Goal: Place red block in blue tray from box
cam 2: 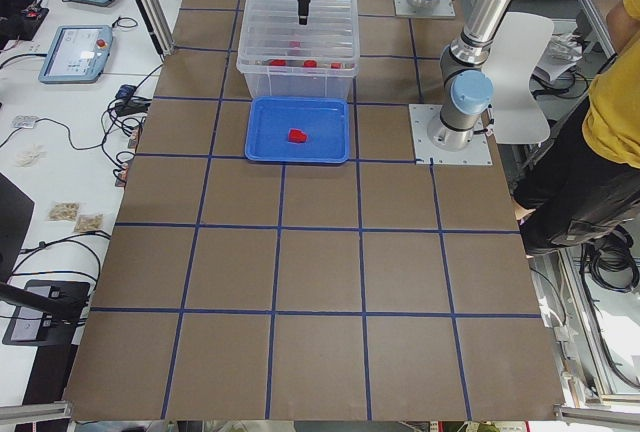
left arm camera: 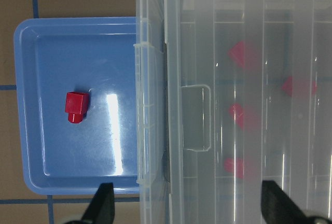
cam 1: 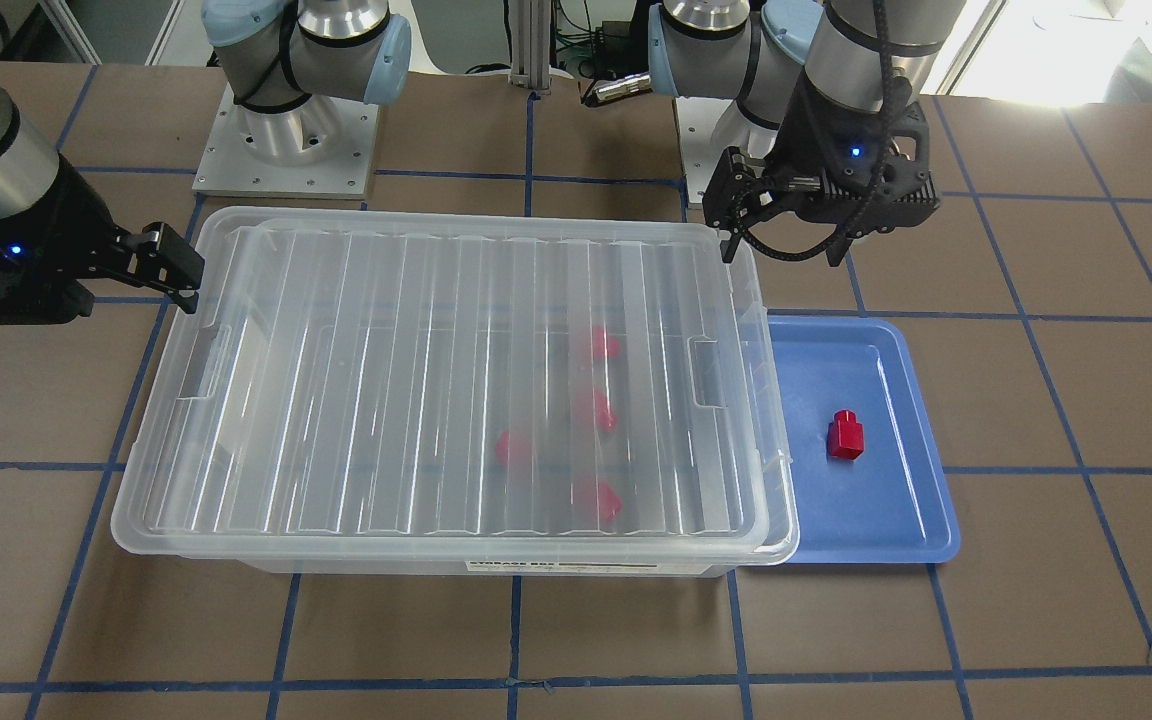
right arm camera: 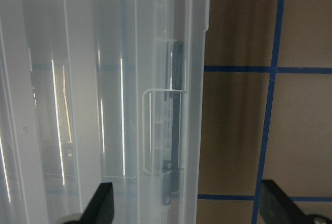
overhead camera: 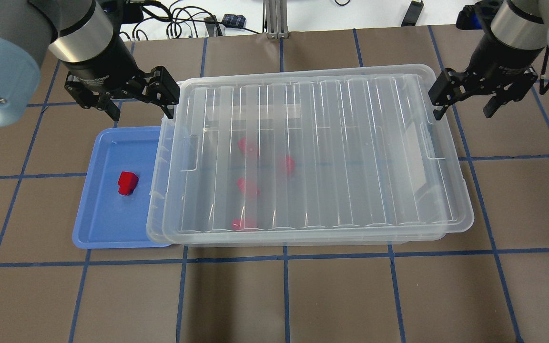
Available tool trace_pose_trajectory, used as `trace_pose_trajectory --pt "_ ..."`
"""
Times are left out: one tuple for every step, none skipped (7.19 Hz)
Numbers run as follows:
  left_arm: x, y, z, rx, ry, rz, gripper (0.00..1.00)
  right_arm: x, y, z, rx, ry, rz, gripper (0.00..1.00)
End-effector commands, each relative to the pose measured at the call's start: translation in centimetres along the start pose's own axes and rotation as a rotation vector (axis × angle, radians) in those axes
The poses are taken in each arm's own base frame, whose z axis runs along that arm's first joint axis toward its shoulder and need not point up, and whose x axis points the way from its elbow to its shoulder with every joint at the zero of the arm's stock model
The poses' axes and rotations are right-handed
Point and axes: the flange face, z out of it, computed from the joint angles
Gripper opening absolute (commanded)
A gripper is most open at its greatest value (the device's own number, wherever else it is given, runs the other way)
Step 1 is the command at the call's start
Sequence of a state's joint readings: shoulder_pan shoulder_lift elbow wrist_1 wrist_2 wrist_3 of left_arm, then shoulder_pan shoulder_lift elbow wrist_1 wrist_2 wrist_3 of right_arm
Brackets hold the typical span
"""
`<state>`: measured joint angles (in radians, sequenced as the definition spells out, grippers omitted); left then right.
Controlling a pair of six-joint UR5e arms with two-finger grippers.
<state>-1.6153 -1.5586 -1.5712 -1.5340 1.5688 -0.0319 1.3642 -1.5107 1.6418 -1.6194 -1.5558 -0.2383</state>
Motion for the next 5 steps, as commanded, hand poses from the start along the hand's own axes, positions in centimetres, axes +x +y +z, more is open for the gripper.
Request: trace_pose_trajectory --pt "-0.1 0.0 0.2 -0.004 -0.001 0.001 1.00 1.1 0.0 3.0 0.021 0.005 -0.045 1.00" --pt "-0.1 0.0 0.4 -0.009 -0.001 0.001 1.00 1.2 0.0 3.7 0.042 0.015 -0.046 1.00" --pt "-0.1 0.0 0.5 -0.009 -0.002 0.001 1.00 1.1 0.2 4.8 0.027 0.007 -0.045 1.00" --pt "-0.2 0.0 0.5 -0.009 -0.002 0.000 1.00 1.1 0.3 5.4 0.033 0.007 -0.043 1.00" --pt "-0.3 0.0 0.5 -0.009 -0.001 -0.003 1.00 1.2 0.2 5.5 0.037 0.010 -0.043 1.00"
